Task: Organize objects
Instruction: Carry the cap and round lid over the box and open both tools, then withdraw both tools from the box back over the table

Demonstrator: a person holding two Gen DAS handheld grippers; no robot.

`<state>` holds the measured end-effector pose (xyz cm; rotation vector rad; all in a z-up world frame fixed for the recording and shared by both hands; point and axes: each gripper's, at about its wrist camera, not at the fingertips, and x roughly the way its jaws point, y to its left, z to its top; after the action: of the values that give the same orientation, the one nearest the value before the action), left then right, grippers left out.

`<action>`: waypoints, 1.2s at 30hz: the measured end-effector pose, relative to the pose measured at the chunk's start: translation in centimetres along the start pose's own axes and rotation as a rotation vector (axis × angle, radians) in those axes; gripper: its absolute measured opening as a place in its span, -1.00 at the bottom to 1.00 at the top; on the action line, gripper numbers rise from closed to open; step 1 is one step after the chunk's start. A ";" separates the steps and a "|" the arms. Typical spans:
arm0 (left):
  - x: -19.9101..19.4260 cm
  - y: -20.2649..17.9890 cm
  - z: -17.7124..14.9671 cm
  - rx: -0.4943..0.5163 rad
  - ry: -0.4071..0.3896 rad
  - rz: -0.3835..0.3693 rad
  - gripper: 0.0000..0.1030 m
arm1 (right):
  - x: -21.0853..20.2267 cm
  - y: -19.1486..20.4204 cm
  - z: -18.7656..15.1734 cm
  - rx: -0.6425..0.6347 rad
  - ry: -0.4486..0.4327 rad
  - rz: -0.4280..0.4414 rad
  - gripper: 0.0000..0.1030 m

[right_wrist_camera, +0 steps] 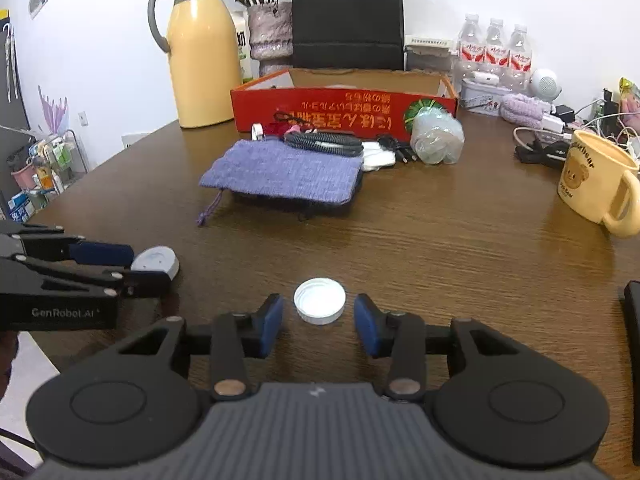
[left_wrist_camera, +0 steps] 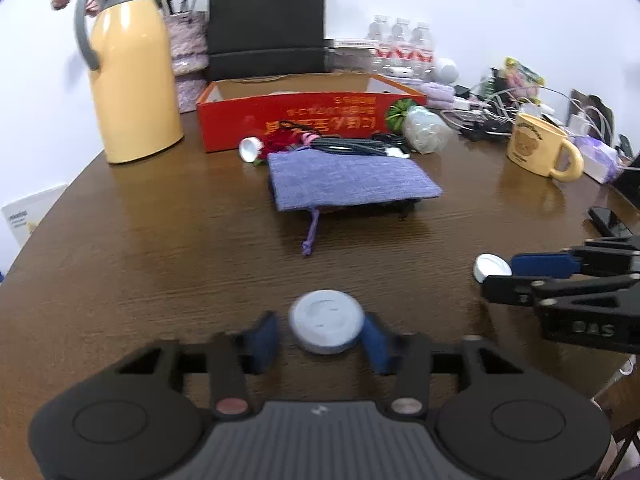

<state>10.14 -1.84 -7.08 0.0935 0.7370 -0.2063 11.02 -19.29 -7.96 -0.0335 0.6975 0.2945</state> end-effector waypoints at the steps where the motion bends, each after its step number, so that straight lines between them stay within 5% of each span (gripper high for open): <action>1: 0.0 0.0 0.1 0.003 0.007 -0.006 -0.28 | 0.2 0.0 -0.1 -0.004 -0.002 -0.002 -0.38; 8: -0.9 2.1 3.8 -0.029 -0.085 -0.075 -0.28 | 0.8 -0.7 1.9 -0.019 -0.036 -0.004 -0.44; 14: 4.5 6.7 15.5 -0.022 -0.216 -0.030 -0.28 | 3.3 -4.5 11.9 -0.027 -0.194 0.030 -0.44; 19: 16.4 9.9 27.1 -0.107 -0.039 -0.027 -0.28 | 12.8 -8.7 23.8 0.055 -0.137 0.067 -0.44; 21: 21.0 10.3 29.6 -0.107 0.038 0.007 -0.28 | 18.0 -8.9 27.5 -0.003 -0.085 -0.027 -0.44; 25: 27.4 10.3 31.2 -0.030 0.100 0.127 -0.29 | 27.9 -10.4 31.9 0.024 0.088 -0.062 -0.44; 28: 29.6 10.9 31.3 -0.070 0.131 0.063 -0.22 | 31.9 -10.7 33.0 0.035 0.145 -0.069 -0.34; 30: 29.7 11.1 31.2 -0.072 0.158 0.003 -0.16 | 32.4 -10.5 32.5 0.043 0.121 -0.065 0.33; 31: 29.4 11.2 31.0 -0.083 0.151 -0.004 -0.15 | 32.3 -10.6 32.1 0.041 0.089 -0.069 0.44; 36: 26.8 11.3 30.7 -0.072 0.103 0.031 0.01 | 29.9 -11.6 32.3 0.075 -0.014 -0.098 0.45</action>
<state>52.10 0.24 -2.35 0.0477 0.8446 -0.1456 56.31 -18.61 -2.99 0.0056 0.6900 0.1744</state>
